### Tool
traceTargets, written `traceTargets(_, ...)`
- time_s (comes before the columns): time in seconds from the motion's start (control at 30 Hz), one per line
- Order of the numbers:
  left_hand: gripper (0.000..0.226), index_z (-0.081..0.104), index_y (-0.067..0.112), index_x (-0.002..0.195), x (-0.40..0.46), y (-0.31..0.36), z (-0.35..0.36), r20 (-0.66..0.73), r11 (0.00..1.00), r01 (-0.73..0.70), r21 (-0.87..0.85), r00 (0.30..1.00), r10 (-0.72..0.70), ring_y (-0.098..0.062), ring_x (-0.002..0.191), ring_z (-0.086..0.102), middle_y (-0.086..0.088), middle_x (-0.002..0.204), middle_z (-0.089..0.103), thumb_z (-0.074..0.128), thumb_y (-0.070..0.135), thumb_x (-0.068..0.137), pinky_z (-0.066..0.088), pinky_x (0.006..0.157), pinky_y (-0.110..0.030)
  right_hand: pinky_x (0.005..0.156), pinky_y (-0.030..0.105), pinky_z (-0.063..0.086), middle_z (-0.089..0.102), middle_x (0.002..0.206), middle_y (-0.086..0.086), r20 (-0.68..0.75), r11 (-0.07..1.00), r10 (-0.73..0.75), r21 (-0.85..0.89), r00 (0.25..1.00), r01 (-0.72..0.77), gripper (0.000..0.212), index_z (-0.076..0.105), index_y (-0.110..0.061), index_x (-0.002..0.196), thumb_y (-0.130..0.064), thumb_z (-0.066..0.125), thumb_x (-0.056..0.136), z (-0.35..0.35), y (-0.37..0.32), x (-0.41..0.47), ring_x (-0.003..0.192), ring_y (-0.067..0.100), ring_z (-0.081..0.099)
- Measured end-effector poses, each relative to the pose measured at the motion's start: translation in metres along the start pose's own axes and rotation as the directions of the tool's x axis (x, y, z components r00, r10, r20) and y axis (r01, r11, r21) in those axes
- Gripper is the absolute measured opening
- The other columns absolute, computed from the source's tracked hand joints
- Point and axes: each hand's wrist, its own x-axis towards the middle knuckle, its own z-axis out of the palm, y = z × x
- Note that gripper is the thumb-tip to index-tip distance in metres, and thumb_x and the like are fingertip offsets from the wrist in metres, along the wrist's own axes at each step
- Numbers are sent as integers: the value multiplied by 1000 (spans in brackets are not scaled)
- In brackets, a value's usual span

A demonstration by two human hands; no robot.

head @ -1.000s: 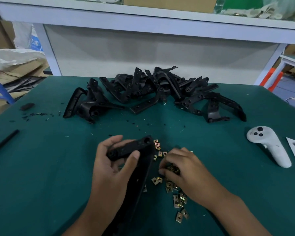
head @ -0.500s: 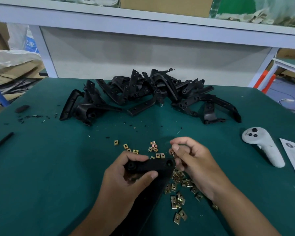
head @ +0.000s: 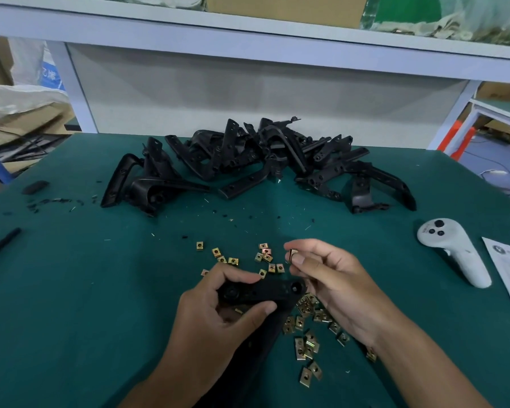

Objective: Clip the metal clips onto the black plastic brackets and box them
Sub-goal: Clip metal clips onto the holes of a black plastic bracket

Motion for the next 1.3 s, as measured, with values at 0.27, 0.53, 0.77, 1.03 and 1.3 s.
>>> traceTargets(0.27, 39, 60, 47, 96, 1, -1, 3, 77, 995, -33, 91, 997, 26, 0, 76, 70, 20, 89, 73, 81, 52, 64, 48, 64, -8, 80, 14, 51, 78, 94, 0, 113, 974, -94, -196, 989, 115, 14, 75, -29, 97, -30, 75, 82, 5, -6, -11, 95, 10, 73)
traceTargets(0.53, 46, 49, 46, 87, -1, -4, 5, 107, 990, -18, 143, 994, 3, -4, 65, 62, 11, 81, 70, 82, 54, 56, 46, 57, -16, 74, 13, 52, 79, 93, 0, 144, 959, -64, -265, 988, 100, 15, 78, -23, 95, -29, 76, 81, 10, -2, -13, 87, 7, 73)
traceTargets(0.77, 48, 52, 44, 85, 2, -3, 3, 43, 986, -68, 152, 997, 63, 5, 66, 66, 20, 73, 71, 86, 53, 52, 45, 57, -6, 83, 18, 53, 78, 96, -4, 181, 932, -52, -344, 982, 113, 18, 78, -34, 96, -42, 76, 81, 10, 3, -12, 94, 9, 72)
traceTargets(1.03, 54, 54, 44, 90, 1, -6, 0, 55, 998, -5, 58, 998, 1, -4, 68, 70, 14, 76, 75, 93, 47, 53, 58, 62, -25, 80, 15, 52, 78, 94, -3, 224, 934, -86, -320, 971, 157, 13, 78, -23, 90, -32, 72, 84, 11, 4, -14, 91, 6, 71)
traceTargets(1.3, 48, 70, 44, 103, 1, -1, 1, 40, 1000, -5, 15, 999, 4, -9, 88, 75, 13, 93, 78, 94, 41, 61, 61, 79, -31, 99, 15, 44, 67, 121, -9, 320, 915, -103, -341, 942, 216, 32, 80, -30, 106, -46, 54, 96, 5, 2, -13, 123, 6, 59)
